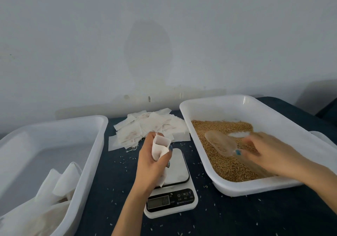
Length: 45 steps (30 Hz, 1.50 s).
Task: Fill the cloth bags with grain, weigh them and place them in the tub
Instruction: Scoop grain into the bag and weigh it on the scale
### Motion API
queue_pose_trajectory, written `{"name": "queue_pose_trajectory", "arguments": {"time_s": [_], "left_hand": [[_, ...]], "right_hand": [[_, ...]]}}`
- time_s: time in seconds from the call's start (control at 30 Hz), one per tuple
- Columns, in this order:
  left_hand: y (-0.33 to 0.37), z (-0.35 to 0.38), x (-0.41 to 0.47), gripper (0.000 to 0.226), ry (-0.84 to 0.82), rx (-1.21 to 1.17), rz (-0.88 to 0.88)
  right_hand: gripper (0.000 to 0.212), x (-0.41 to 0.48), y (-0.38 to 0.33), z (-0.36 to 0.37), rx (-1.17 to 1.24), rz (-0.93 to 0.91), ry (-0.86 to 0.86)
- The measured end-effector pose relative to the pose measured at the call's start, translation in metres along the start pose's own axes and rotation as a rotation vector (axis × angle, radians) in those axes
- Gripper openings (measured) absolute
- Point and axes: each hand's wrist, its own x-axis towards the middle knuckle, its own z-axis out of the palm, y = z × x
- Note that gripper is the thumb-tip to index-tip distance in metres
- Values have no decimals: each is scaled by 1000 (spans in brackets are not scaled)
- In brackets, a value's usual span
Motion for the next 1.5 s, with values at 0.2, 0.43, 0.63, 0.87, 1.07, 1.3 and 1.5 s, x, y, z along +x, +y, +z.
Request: {"name": "queue_pose_trajectory", "arguments": {"time_s": [0.2,0.43,0.63,0.87,1.07,1.3,1.5], "left_hand": [[1,16,0,34,98,133,94],[-4,5,3,35,223,292,73],[2,-8,5,56,91,291,-6],[7,-44,15,34,-45,98,-27],[-2,-44,20,16,67,277,12],[-39,-41,8,14,44,411,-76],[-49,-44,9,6,-69,386,-82]], "right_hand": [[38,-8,-124,-16,364,-371,241],[10,11,-164,-1,284,-374,337],[5,30,-165,-5,400,-351,296],[8,41,-158,-17,430,-412,260],[18,51,-155,1,481,-390,222],[31,66,-154,32,225,-312,44],[29,72,-154,37,225,-325,123]]}}
